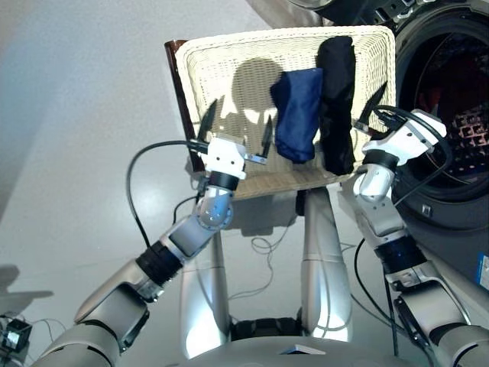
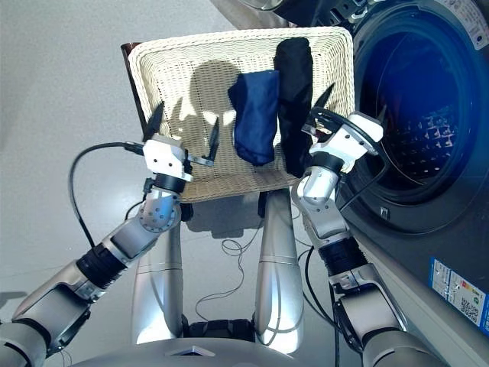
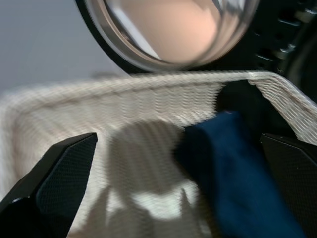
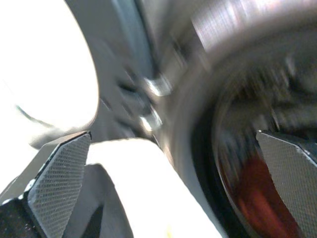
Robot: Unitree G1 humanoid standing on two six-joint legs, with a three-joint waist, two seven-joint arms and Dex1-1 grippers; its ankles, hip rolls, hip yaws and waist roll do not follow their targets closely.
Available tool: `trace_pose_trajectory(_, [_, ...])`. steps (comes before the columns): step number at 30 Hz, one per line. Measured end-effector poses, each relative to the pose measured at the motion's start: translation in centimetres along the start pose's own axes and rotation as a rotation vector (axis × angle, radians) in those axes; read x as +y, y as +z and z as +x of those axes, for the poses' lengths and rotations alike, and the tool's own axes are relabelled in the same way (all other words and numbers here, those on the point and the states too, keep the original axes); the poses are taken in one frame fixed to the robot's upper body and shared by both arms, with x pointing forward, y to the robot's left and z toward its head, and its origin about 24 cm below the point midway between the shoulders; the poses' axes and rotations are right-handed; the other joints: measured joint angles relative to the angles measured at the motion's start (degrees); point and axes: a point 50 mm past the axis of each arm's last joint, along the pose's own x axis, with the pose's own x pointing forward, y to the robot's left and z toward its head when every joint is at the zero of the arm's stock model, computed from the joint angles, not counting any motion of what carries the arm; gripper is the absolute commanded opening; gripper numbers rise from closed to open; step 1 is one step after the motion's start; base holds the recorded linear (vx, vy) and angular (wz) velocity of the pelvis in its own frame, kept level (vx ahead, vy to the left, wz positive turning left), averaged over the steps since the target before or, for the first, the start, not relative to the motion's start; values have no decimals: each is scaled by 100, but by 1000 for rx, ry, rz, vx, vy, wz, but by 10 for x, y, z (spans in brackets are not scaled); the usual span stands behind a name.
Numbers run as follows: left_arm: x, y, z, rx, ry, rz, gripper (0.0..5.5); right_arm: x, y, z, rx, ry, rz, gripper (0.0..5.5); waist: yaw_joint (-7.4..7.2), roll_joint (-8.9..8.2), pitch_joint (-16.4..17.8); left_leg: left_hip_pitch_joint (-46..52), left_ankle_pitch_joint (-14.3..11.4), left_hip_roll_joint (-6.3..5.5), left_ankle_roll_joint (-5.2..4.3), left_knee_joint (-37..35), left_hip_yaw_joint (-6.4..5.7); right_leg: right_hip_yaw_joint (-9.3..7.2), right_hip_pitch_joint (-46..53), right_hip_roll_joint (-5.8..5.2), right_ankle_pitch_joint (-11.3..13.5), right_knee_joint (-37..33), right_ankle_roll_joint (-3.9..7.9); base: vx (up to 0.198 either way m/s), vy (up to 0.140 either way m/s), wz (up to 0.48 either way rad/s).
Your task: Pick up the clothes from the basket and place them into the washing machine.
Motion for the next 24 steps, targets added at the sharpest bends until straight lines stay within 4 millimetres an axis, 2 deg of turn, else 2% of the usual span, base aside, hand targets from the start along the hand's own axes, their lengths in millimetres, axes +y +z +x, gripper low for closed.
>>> trace_pose_trajectory(5, [-12, -20, 10, 114, -44, -41, 550, 38, 37, 20, -182, 159, 32, 550, -48, -91, -7, 48, -22, 91, -35, -10, 7, -4, 37, 88, 26, -49, -37, 0, 0, 0])
trace_pose_trajectory(8, [-20, -20, 16, 117, -79, -32, 550, 65, 53, 23, -253, 268, 51, 550, -77, -97, -6, 61, -26, 132, -41, -17, 11, -4, 41, 124, 32, -65, -48, 0, 0, 0])
trace_pose_trajectory(16, [-35, -22, 32, 132, -85, -20, 550, 119, 74, 5, -279, 499, 176, 550, -137, -107, -9, 74, -41, 180, -63, -19, 3, -21, 51, 174, 32, -86, -65, 0, 0, 0])
trace_pose_trajectory(24, [-31, -42, 31, 244, -25, -32, 550, 151, 90, -12, -252, 648, 313, 550, -169, -152, -11, -58, -65, 209, -101, 15, 5, -15, -95, 228, 44, -74, -85, 0, 0, 0])
